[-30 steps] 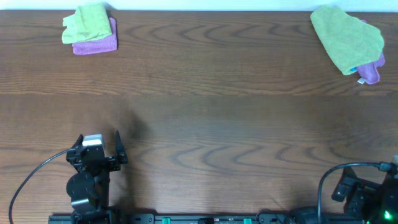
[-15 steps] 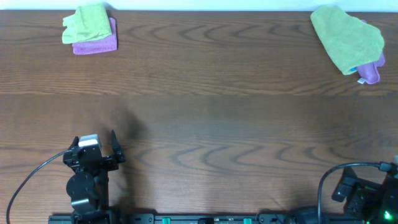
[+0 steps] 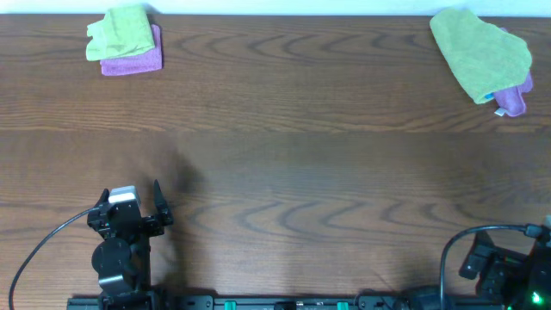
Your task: Fold the cloth
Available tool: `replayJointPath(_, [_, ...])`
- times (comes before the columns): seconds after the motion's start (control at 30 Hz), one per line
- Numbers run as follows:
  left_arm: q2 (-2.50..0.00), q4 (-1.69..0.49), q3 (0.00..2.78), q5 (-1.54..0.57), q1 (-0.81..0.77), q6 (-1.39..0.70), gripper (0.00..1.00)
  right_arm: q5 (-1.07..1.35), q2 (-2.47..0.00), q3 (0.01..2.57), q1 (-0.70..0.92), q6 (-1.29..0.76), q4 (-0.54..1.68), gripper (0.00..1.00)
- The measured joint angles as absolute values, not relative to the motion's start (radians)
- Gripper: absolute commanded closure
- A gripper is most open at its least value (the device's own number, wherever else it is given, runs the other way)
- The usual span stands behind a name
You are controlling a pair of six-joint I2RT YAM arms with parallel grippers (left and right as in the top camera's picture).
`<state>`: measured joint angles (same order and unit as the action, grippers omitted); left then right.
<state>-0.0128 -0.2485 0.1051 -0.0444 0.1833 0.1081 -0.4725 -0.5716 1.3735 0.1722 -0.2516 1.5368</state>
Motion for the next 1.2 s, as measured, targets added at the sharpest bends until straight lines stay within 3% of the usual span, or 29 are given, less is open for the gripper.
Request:
replayJointPath(0.57, [-0.013,-0.249,0.105,-0.044,0.183,0.108,0.04,-0.483,-0.570,1.374,0.170,-0.233,1.509,0.01])
replayJointPath(0.83, [-0.013,-0.248,0.105,-0.044,0.183,0.108,0.04,-0.479,-0.345,1.237,0.125,-0.139,1.103,0.01])
replayJointPath(1.0, [-0.011,-0.246,0.104,-0.041,0.183,0.108,0.05,-0.466,-0.150,0.971,0.060,-0.110,0.903,0.01])
replayJointPath(1.2, [-0.011,-0.245,0.104,-0.039,0.183,0.108,0.05,-0.372,-0.122,0.674,0.028,-0.101,0.698,0.01])
